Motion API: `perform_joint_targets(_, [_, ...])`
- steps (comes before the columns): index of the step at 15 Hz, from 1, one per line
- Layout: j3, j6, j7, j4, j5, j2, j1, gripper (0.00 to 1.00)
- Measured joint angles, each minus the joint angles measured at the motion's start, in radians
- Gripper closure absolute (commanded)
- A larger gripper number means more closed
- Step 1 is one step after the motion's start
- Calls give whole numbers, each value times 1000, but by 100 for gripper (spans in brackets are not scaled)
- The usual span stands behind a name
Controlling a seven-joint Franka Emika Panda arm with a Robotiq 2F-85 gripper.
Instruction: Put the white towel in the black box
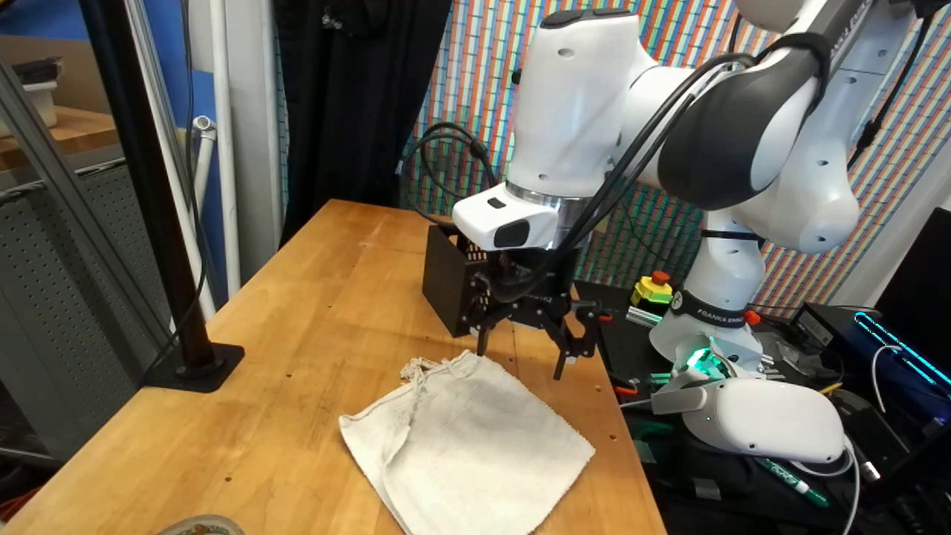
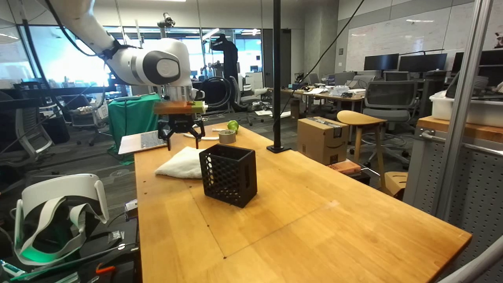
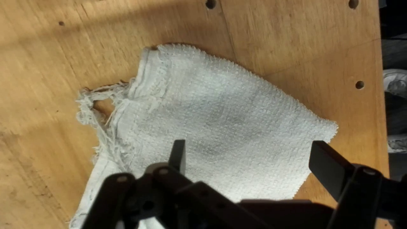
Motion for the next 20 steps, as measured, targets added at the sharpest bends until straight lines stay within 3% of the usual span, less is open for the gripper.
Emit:
perform_joint_targets(9, [12,8,-42,148,-154,200,-2,0])
perform_joint_targets(15, [33,-3,-74,259,-187,366,1,0])
perform_joint_targets(16, [33,-7,-78,275,-187,387,0,3])
perform_joint_targets(17, [33,-20,-81,291,-187,402,-1,26])
perform_joint_targets(19, [33,-47,-84,315,-187,421,-1,30])
perform_joint_targets(20, [33,-60,-84,325,-187,427,-2,38])
